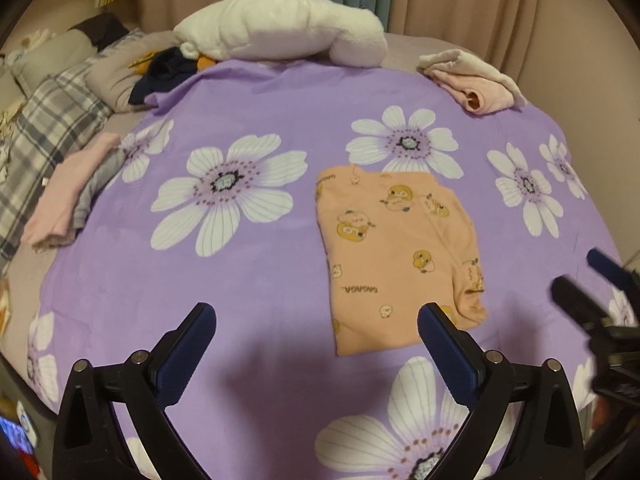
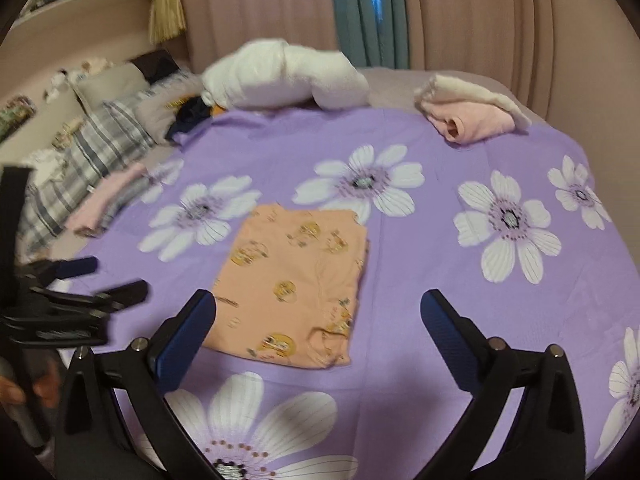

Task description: Fold small clothes

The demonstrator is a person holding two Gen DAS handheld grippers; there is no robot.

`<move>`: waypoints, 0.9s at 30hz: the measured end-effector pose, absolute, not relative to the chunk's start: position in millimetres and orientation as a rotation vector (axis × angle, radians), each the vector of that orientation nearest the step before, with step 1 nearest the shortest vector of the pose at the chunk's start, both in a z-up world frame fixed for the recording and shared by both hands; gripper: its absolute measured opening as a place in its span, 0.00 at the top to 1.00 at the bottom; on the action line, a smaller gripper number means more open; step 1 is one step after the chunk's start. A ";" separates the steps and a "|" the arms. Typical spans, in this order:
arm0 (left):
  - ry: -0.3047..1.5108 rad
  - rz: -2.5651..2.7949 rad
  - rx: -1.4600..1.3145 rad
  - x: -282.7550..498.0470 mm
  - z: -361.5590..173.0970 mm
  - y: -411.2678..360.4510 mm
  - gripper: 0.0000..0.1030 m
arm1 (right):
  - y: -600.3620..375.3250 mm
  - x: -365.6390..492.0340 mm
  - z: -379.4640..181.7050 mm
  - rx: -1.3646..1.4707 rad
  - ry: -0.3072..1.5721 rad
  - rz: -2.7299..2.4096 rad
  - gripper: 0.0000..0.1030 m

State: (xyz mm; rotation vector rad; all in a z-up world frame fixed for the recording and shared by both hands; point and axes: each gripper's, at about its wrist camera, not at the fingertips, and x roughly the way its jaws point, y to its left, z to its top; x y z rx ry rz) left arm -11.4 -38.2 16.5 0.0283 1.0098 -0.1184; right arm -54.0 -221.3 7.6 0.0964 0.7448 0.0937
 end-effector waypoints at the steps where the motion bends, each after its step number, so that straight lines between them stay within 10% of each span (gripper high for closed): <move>1: 1.018 -0.114 0.028 -12.3 14.2 -38.1 0.03 | -219.4 -50.7 -0.5 0.090 0.779 0.077 0.00; 27: 1.059 -0.121 0.019 -16.1 7.6 -40.4 0.03 | -215.2 -49.6 -17.4 0.106 0.854 0.077 0.00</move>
